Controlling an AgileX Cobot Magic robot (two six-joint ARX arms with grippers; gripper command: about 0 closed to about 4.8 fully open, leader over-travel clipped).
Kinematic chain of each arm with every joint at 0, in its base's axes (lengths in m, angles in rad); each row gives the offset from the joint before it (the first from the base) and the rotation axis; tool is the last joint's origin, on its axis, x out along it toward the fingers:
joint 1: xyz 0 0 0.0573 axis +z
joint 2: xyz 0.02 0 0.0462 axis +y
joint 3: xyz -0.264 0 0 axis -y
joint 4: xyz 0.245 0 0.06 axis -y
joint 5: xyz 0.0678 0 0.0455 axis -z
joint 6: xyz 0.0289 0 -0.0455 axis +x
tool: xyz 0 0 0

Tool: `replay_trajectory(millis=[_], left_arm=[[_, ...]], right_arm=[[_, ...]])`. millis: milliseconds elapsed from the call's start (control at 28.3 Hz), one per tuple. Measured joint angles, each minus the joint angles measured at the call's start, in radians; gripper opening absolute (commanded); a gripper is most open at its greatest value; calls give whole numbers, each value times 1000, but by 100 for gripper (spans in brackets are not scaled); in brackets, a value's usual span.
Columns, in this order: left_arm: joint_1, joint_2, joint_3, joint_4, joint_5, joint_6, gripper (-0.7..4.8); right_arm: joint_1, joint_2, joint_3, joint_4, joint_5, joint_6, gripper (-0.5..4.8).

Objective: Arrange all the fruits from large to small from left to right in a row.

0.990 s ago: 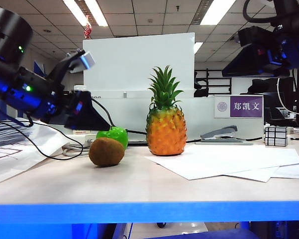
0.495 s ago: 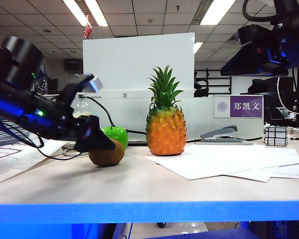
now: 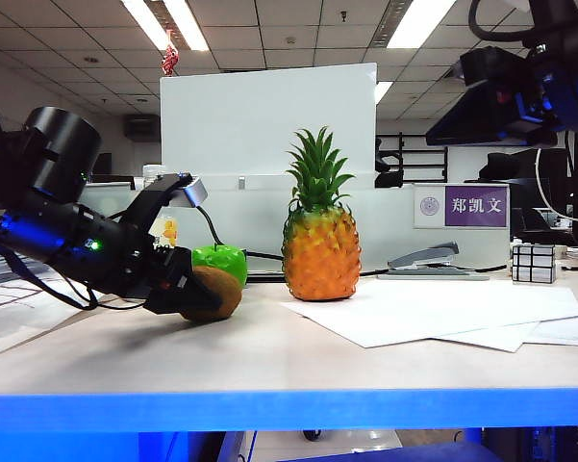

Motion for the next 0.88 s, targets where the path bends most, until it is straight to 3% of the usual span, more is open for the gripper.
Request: replay_trajectory(millis=[177,318,424,530,672,884], left_arm=[[-3,0,0,23,39,-57,-8],[-40,2,0,158,167,-185,-8],[-119,2,18,253,261,-259,-8],[-238,6,78,224,279,-240,-8],[-382,71,184,119,251,-135,-8],[-468,200,320,56,249,-112,-8]], right_arm=[[0,-15,0,16,0,0,-1],[0,-71,0,19,5,-2,-1],[0,-123,0,17,68,-7,-1],[0,-182,0,-7,121,-8,-1],[0,-257,1,-42,142,-28,-1],[0,-389,1,-141,254,-55,-1]])
